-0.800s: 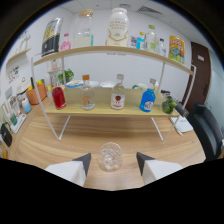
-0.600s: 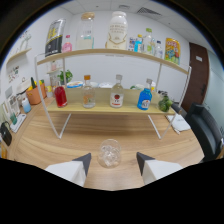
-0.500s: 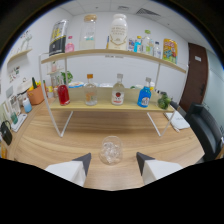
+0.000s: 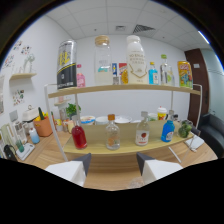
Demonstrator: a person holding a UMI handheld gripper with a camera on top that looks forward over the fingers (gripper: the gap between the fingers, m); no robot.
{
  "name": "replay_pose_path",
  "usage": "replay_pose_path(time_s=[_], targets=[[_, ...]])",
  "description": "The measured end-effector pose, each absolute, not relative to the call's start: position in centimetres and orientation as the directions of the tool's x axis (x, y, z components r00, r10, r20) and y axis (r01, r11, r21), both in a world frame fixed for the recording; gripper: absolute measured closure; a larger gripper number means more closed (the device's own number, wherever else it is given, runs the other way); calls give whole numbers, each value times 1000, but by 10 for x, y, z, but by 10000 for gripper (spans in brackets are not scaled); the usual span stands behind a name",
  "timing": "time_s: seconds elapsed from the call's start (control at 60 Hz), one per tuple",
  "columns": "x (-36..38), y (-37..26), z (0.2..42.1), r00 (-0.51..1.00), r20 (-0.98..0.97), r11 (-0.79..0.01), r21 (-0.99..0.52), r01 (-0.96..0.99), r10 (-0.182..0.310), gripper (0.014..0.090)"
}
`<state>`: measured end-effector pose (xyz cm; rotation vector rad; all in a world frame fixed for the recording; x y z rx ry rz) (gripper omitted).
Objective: Make me a cup of Mount Fuji.
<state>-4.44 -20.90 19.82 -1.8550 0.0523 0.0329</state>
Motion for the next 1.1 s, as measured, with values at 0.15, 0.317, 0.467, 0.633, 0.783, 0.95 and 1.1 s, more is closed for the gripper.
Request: replay_pose_path(time_s=[0.15, 0.317, 0.467, 0.633, 0.783, 0.95, 1.1], targets=[[-47, -157, 200, 999, -46, -254, -966, -50, -19, 265], [-50, -117, 190, 999, -24, -274, -961, -31, -27, 416], [-46, -105, 184, 999, 2, -282, -959, -8, -35, 649], [-48, -107, 185, 1000, 12, -281, -960, 7, -17, 690], [-52, -115, 188, 999, 31, -273, -961, 34, 14, 698], [-57, -139, 200, 1000, 16, -251, -968, 22, 25, 699], [-60, -175, 192, 999, -43, -255, -966, -35, 26, 700]])
